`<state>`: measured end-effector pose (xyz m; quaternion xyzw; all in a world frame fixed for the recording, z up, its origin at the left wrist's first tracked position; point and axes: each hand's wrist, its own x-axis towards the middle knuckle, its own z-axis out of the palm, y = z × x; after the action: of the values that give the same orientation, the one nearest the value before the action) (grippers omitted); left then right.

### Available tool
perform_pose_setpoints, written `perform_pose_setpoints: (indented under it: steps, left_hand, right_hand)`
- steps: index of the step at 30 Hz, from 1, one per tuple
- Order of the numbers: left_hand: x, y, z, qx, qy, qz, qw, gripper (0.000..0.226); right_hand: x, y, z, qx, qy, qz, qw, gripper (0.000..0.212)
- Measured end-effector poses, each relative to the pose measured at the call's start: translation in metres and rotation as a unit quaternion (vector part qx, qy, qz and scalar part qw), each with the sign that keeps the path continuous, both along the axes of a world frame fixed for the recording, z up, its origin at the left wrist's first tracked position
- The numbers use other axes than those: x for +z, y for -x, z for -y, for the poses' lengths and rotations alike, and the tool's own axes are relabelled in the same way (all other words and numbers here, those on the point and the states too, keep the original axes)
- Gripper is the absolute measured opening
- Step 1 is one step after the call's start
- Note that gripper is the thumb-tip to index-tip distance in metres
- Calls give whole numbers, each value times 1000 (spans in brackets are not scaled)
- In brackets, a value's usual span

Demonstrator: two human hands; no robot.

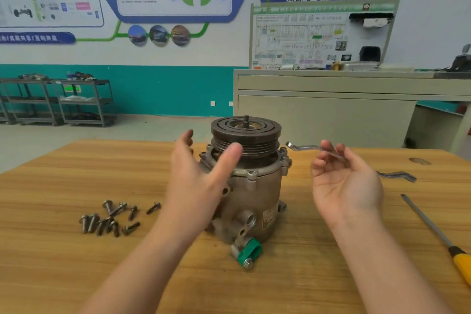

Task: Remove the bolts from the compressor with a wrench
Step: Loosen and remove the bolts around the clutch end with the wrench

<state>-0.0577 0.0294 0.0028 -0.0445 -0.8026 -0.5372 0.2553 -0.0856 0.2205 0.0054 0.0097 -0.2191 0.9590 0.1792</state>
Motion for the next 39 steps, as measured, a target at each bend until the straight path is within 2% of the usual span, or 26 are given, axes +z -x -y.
perform_pose_setpoints:
  steps: [2, 4, 6, 9, 11, 13, 16, 18, 21, 25, 26, 27, 29, 31, 33, 36, 39]
  left_hand:
    - [-6, -5, -25, -20, 31, 1, 999, 127]
    - [-11, -1, -34, 21, 63, 1, 998, 132]
    - [-14, 8, -32, 46, 56, 24, 997, 133]
    - [-18, 17, -27, 27, 40, 35, 998, 129]
    - [-19, 17, -26, 43, 45, 17, 998, 127]
    - [-21, 16, -24, 52, 45, -3, 998, 123]
    - [-22, 19, -17, 37, 60, -31, 997, 102]
    - [-21, 23, -6, -1, 68, -34, 997, 91]
    - [-12, 32, 16, -104, 73, 8, 992, 86]
    - [10, 52, 48, -248, 87, 91, 961, 65]
    - [13, 56, 52, -277, 87, 106, 951, 66]
    - [12, 61, 56, -297, 81, 112, 945, 72]
    - [5, 67, 60, -308, 46, 112, 944, 96]
    - [-3, 70, 61, -307, 8, 109, 945, 115]
    - [-5, 71, 61, -314, -12, 114, 942, 122]
    - [-6, 72, 60, -324, -30, 119, 938, 125]
    - [-6, 71, 60, -328, -38, 124, 936, 126]
  right_hand:
    - [-1, 1, 1, -55, -49, -2, 997, 13]
    - [0, 0, 2, -111, -102, -15, 988, 20]
    - [0, -3, 4, -156, -158, -31, 974, 27]
    - [0, -7, 10, -209, -244, -67, 945, 28]
    - [-2, -10, 16, -267, -310, -98, 907, 23]
    - [-4, -14, 23, -332, -381, -122, 854, 14]
    - [-7, -17, 31, -386, -420, -153, 807, 5]
    - [-8, -19, 36, -406, -428, -173, 789, 4]
    - [-13, -22, 47, -419, -434, -207, 770, 4]
    - [-20, -25, 70, -421, -486, -267, 717, 6]
    - [-20, -26, 75, -413, -485, -268, 722, 5]
    - [-19, -27, 78, -398, -467, -261, 745, 6]
    - [-14, -26, 75, -338, -378, -219, 834, 8]
    - [-5, -20, 62, -235, -273, -140, 922, 12]
    - [3, -8, 44, -96, -201, -71, 972, 17]
    - [10, 7, 28, 45, -169, -28, 984, 19]
    - [11, 11, 25, 75, -169, -48, 981, 19]
